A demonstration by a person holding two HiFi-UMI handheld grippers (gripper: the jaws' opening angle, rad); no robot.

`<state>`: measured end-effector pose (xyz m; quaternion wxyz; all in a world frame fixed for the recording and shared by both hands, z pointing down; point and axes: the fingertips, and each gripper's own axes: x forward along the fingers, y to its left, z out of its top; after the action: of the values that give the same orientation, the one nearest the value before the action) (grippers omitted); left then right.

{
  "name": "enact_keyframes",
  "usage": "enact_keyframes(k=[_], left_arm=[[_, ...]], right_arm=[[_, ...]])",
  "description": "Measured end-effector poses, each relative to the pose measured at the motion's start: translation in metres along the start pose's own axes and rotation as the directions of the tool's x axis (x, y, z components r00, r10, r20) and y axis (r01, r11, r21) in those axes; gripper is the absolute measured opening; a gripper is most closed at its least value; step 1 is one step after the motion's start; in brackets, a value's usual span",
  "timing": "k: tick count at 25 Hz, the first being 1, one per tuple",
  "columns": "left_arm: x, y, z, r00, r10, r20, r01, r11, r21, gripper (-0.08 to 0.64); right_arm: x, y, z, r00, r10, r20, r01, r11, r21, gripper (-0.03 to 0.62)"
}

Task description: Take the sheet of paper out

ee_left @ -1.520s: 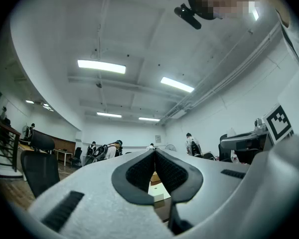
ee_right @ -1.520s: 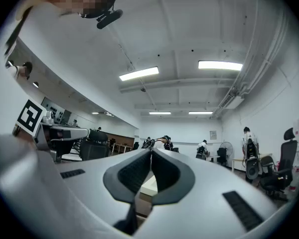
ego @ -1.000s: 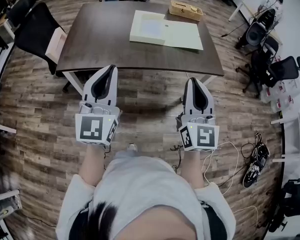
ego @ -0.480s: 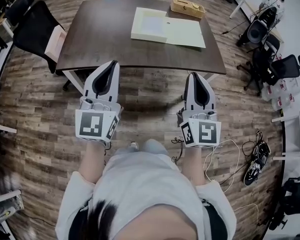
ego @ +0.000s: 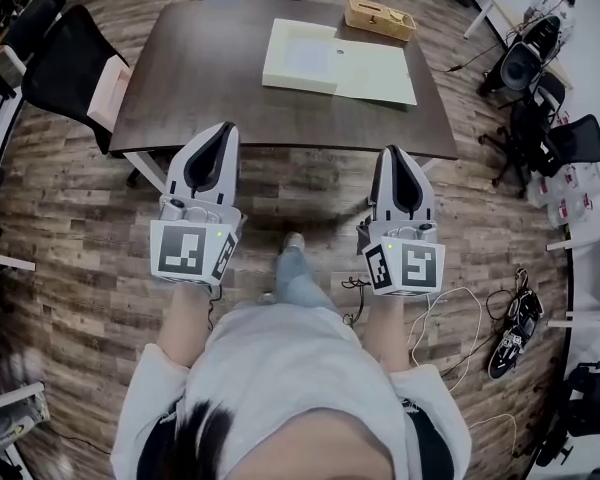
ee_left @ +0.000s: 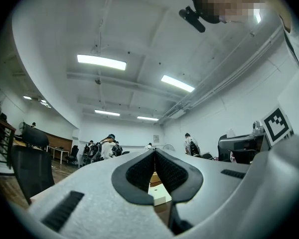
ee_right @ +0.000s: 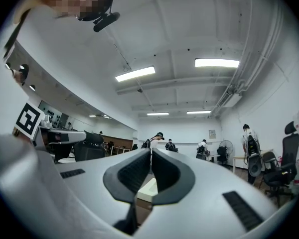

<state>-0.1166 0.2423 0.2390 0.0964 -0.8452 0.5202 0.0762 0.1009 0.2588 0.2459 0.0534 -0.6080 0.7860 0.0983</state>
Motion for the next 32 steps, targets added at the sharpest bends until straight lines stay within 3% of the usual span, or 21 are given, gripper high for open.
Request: enact_keyframes(k=[23,32], left_arm=[[0.207,0.046,-0.050,0.999,0.037,-0.037,-0.036,0.999,0.027,0.009],[0.276,0.054,-0.061,0.998,0.057,-0.013,-0.057,0.998,0.041,0.009]], right_arm=[[0.200,-0.103,-0.054,0.998,0.058,-0.019,-0.057,0.997,0.057,0.017],[0.266,-0.138,-0.071,0.994,0.110,-0.012,-0.109,0.992,0.064,0.017]])
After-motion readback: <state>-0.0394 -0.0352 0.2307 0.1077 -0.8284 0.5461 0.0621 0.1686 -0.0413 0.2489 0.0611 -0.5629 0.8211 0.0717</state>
